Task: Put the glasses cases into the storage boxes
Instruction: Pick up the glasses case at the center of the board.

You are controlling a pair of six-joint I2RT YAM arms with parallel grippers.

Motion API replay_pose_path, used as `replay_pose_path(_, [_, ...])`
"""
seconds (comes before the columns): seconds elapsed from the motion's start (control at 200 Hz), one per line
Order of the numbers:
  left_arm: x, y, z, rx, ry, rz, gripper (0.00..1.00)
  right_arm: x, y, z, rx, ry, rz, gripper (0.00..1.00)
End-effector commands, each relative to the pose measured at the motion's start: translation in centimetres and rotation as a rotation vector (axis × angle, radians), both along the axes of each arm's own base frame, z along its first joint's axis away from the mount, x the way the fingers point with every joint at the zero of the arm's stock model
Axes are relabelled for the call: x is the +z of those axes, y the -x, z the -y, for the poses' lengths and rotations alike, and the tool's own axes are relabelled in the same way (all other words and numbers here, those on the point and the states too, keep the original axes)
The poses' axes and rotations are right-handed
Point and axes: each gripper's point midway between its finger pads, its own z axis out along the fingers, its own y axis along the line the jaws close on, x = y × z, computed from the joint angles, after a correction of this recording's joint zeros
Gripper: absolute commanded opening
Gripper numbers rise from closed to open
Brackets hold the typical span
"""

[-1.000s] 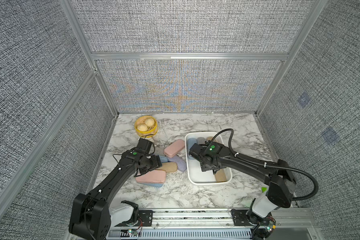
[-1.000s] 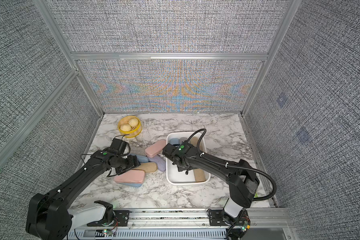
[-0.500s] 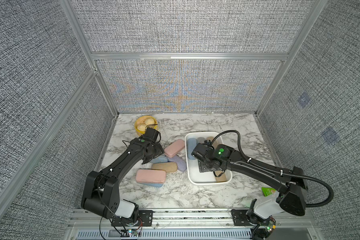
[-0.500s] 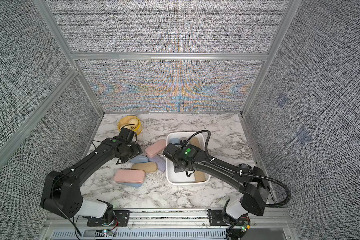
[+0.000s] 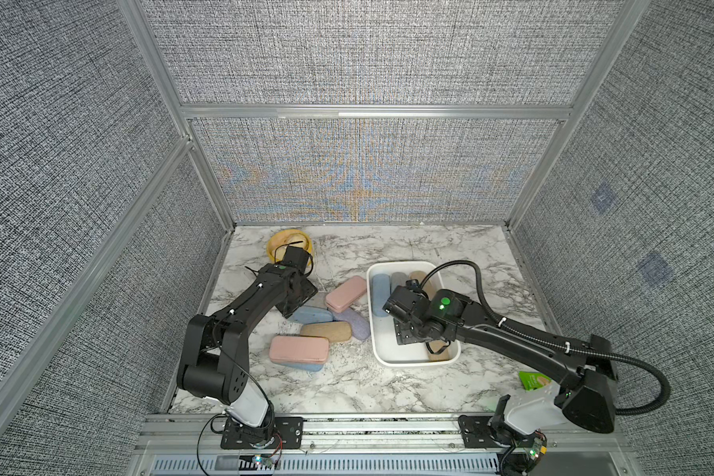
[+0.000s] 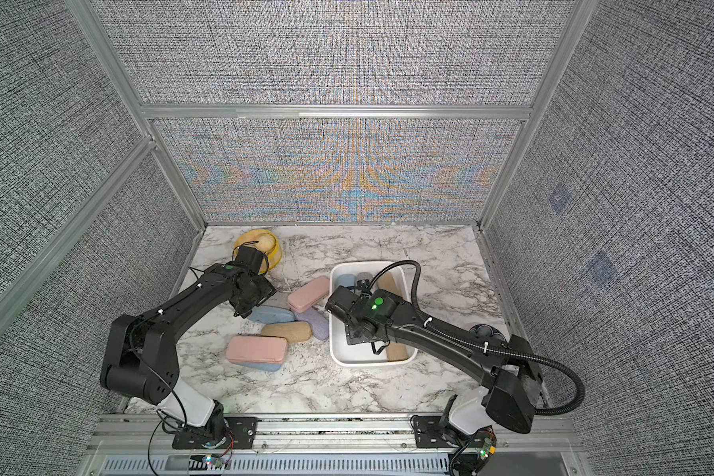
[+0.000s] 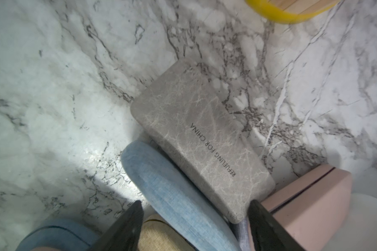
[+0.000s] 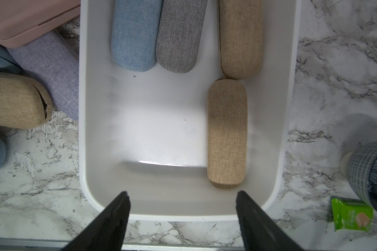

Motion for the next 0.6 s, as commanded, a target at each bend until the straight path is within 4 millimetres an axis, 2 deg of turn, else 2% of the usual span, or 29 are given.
replay_pose_path(0.0, [-1.4,1.0,-0.1,0.051,0.014,-0.046,0.77,0.2,0.1,0.5,0.002,0.016,0.009,0.78])
replay_pose_path(0.13, [-3.0,1.8,0.1,0.069,0.03,-0.097,0.73,0.4,0.2,0.5,0.002,0.005,0.01,0.77])
replay_pose_path(0.235, [-3.6,1.8,0.4,0.067,0.04,-0.113,0.7,0.6,0.3,0.8,-0.003,0.008,0.016,0.76])
replay_pose_path(0.595, [-1.7,2.1,-0.1,0.044,0.023,-0.074,0.43,2.2,0.7,2.3,-0.033,-0.012,0.054,0.75])
